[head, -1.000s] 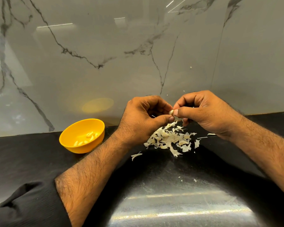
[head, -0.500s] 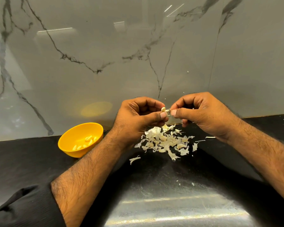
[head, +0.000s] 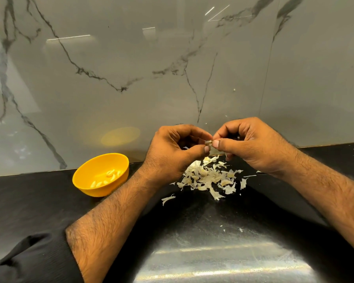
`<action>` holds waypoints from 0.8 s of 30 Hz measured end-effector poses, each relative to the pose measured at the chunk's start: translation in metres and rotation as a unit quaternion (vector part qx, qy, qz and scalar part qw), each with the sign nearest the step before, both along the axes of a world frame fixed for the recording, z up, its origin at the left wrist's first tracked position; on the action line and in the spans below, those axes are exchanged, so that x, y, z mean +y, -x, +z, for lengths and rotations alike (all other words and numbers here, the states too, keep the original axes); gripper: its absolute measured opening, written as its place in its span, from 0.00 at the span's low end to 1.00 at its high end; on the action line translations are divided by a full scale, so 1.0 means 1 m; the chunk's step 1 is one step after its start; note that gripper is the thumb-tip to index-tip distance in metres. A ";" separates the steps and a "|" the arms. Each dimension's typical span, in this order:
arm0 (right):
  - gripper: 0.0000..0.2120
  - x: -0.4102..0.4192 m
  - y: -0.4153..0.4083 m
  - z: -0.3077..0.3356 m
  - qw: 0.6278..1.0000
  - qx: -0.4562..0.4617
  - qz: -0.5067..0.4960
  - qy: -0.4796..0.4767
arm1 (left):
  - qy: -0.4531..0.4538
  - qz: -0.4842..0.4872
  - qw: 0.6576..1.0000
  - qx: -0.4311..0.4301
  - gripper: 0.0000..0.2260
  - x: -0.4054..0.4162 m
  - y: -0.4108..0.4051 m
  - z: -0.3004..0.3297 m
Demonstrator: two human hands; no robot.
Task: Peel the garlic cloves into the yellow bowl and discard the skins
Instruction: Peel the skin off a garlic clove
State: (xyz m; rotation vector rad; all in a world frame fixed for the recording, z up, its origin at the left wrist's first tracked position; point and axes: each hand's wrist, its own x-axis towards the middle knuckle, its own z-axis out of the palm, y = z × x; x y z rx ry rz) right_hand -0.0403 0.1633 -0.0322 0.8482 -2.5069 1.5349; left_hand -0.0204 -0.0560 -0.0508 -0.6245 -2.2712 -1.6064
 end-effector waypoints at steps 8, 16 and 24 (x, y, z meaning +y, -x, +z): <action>0.05 -0.002 0.001 -0.001 1.000 0.009 -0.003 -0.027 | -0.020 -0.025 0.999 -0.004 0.08 0.001 0.000 0.000; 0.05 0.009 0.008 -0.001 0.992 0.002 -0.058 -0.109 | -0.130 -0.010 0.991 -0.024 0.08 -0.008 0.007 0.002; 0.11 0.001 0.003 0.000 0.997 -0.044 -0.032 -0.045 | -0.135 -0.010 0.990 -0.043 0.09 -0.007 0.008 -0.001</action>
